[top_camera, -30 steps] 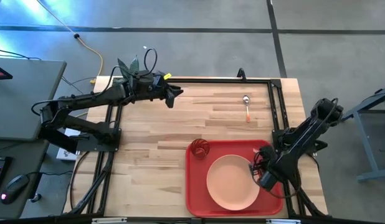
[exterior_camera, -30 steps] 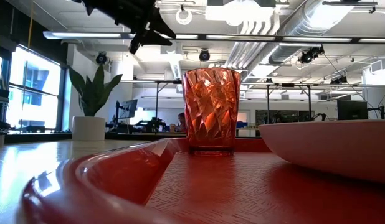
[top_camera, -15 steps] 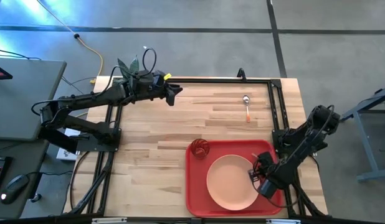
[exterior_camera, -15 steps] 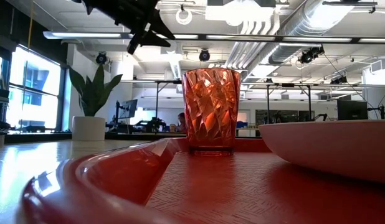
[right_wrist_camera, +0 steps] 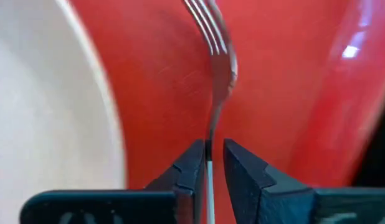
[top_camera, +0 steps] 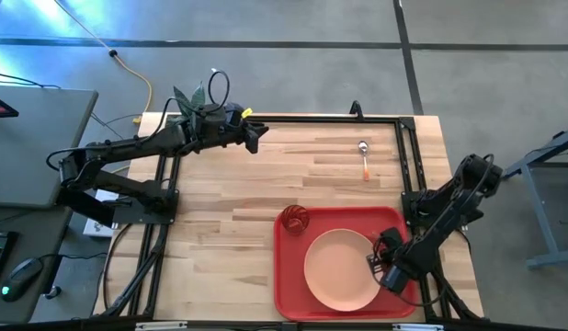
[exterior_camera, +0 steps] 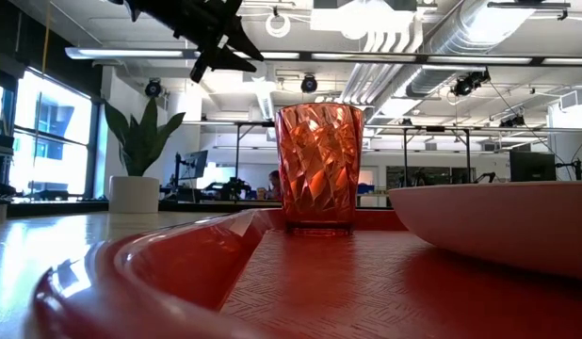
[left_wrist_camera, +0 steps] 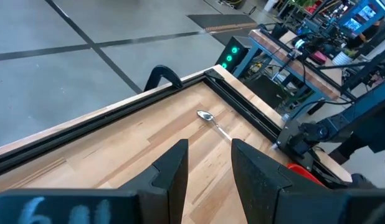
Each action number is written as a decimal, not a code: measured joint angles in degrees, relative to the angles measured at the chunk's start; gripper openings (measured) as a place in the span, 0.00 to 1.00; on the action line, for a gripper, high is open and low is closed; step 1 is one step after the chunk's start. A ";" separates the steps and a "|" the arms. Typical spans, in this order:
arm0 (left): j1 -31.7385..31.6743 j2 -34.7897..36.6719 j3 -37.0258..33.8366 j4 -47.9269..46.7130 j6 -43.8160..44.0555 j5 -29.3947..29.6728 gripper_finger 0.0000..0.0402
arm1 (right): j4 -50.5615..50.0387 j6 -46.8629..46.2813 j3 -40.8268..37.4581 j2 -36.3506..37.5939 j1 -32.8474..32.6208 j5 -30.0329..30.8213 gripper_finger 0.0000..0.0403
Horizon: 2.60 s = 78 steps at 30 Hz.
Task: Pick and place plate/cup/fork/spoon on tray
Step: Put the orange fork to the right of the light orange plate on the red tray, then put the orange spoon to the left of the orange fork on the red tray
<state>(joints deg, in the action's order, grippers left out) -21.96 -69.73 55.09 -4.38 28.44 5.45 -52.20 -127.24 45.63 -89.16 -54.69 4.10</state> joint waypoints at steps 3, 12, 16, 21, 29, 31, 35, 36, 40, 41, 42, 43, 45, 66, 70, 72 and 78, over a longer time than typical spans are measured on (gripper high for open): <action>0.00 0.00 0.00 -0.02 0.00 0.00 0.28 | -4.26 0.03 0.00 2.88 0.63 0.17 0.13; 1.06 0.00 0.00 -0.34 -0.17 -0.26 0.28 | -12.55 1.22 0.00 8.37 1.20 0.26 0.13; 1.73 -0.02 -0.02 -0.78 -1.56 -0.21 0.28 | -8.42 1.69 -1.09 8.32 1.46 0.05 0.13; 1.81 -0.02 -0.02 -0.86 -2.07 0.04 0.28 | 10.22 2.19 -9.00 8.23 1.84 -3.46 0.09; 1.87 -0.02 -0.02 -1.70 -2.07 -1.33 0.28 | 2.91 0.35 -8.91 8.25 2.31 -4.01 0.01; 1.88 -0.02 -0.02 -2.26 -2.07 -1.36 0.28 | 0.67 0.11 -8.75 8.16 2.23 -4.65 0.00; 1.88 -0.02 -0.02 -2.32 -2.07 -1.86 0.28 | 0.40 0.12 -7.81 8.19 2.35 -3.11 0.00; 1.88 -0.02 -0.02 -2.36 -2.07 -1.88 0.28 | 0.10 0.21 -7.48 8.19 2.44 -2.52 0.00; 1.86 -0.02 -0.02 -2.24 -2.07 -1.88 0.28 | -2.40 0.83 -5.10 8.19 3.45 0.46 0.00; 1.86 -0.02 -0.02 -2.18 -2.07 -1.88 0.28 | -3.84 1.20 -4.11 8.19 3.96 2.12 0.00; 1.86 -0.02 -0.02 -2.15 -2.07 -1.88 0.28 | -5.39 1.35 -3.03 8.19 4.70 3.91 0.00; 1.86 -0.06 -0.02 -2.15 -2.07 -1.88 0.28 | -7.02 1.64 -1.92 8.19 5.63 5.73 0.00; 1.84 -0.54 -0.02 -1.78 -2.07 -1.86 0.28 | -9.66 2.94 0.07 8.22 8.35 8.02 0.00; 2.96 -27.37 8.24 23.62 8.16 -1.93 0.28 | -2.78 55.56 5.64 33.06 49.72 19.12 0.00; 3.34 -35.61 17.00 23.04 7.62 -2.30 0.29 | -6.25 59.68 7.84 34.29 56.90 22.31 0.00; 3.32 -39.50 21.89 22.14 7.90 -2.53 0.30 | -6.29 61.16 8.45 34.25 59.82 22.33 0.00; 2.02 -51.25 35.33 21.22 4.73 -3.65 0.34 | -7.17 61.04 10.00 34.07 63.12 22.44 0.00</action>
<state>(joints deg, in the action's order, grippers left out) -19.94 -120.98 90.42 16.84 33.17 1.80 -59.37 -66.20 55.62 -55.09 8.43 26.54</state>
